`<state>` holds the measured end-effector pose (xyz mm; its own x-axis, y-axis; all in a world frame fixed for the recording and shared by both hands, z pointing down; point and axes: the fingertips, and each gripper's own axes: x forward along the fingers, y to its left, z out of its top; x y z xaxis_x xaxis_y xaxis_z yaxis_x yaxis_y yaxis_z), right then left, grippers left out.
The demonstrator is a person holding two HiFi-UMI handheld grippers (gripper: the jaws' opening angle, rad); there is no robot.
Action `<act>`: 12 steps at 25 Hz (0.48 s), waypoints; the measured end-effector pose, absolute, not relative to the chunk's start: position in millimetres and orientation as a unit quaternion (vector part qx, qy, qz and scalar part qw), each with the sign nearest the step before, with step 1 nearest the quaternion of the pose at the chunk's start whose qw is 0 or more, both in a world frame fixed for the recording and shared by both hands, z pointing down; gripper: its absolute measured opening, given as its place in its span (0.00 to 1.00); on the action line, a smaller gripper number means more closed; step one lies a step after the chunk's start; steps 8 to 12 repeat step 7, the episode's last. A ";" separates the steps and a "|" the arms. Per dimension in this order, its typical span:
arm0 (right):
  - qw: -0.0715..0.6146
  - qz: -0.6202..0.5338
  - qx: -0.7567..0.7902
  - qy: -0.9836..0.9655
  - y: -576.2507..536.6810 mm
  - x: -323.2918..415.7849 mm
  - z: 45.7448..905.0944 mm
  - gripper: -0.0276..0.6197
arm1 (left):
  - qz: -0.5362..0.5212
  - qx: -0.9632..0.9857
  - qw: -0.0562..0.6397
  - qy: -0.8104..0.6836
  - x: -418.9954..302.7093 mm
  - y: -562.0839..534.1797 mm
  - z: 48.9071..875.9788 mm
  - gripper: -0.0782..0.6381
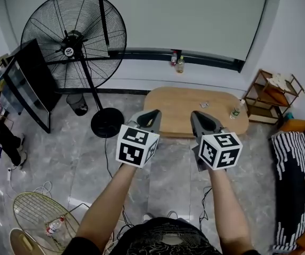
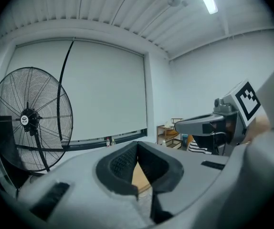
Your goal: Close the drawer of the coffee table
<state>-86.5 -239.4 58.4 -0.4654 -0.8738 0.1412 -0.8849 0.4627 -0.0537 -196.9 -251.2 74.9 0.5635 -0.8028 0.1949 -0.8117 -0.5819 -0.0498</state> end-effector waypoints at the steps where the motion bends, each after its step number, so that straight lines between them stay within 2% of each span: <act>1: 0.047 0.058 0.516 -0.854 -237.9 -87.9 59.3 0.05 | 0.099 0.884 0.022 -0.456 -198.2 -249.4 76.4 0.11; 12: 0.047 0.048 0.519 -0.852 -228.7 -89.3 62.8 0.05 | 0.097 0.884 0.019 -0.456 -201.7 -240.2 81.4 0.11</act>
